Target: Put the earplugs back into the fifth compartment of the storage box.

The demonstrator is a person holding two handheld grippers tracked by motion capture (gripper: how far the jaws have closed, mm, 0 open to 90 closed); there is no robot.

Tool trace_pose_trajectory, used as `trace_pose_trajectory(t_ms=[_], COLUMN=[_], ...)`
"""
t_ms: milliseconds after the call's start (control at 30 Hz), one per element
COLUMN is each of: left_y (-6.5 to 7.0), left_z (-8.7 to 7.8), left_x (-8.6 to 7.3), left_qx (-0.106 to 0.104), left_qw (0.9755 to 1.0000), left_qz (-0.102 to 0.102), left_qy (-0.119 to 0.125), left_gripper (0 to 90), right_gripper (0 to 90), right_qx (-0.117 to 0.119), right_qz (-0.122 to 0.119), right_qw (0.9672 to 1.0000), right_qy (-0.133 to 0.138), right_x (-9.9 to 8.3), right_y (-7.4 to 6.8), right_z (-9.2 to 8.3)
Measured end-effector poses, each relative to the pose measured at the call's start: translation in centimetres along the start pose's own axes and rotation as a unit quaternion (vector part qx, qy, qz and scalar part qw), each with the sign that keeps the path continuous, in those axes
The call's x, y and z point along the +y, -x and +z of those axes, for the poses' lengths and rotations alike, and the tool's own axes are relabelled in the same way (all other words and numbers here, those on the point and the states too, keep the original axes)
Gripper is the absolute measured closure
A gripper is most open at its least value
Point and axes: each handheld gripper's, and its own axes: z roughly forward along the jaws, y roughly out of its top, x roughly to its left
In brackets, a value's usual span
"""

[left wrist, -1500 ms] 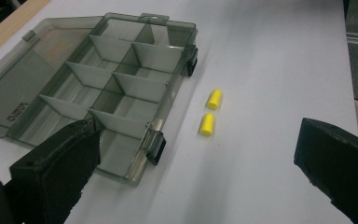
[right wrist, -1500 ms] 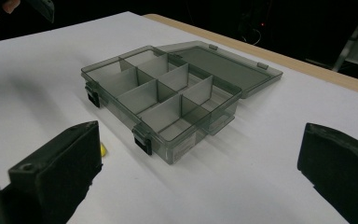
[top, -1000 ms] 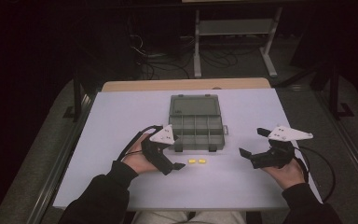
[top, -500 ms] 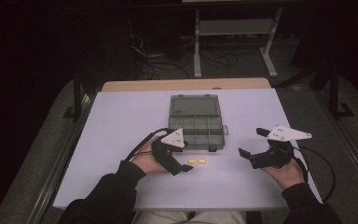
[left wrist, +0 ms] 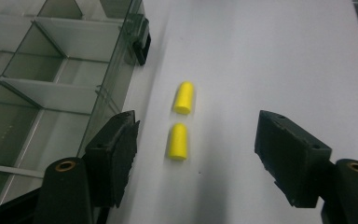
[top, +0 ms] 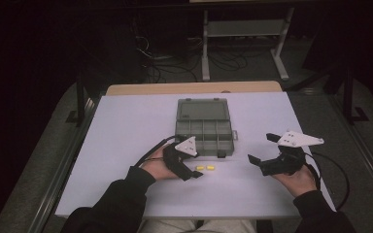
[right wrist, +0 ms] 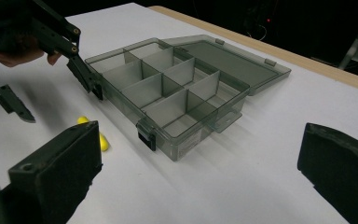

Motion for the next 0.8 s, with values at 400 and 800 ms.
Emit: trace_pose_trajectory(t_ms=[400, 800], left_y=[-0.6, -0.8], left_z=[1.4, 2.2], left_x=[-0.4, -0.3], left_qx=[0.0, -0.003], left_qw=[0.9998, 0.9998], left_qz=[-0.001, 0.0], left_qy=[-0.018, -0.021], left_gripper=[42.9, 56.2], right_gripper=[0.0, 0.0], right_qx=[0.0, 0.001], right_qz=[-0.003, -0.005], right_qw=[1.0, 1.0], right_qy=[-0.003, -0.004], right_x=[0.0, 0.0], right_y=[-0.1, -0.2], right_z=[0.1, 0.2])
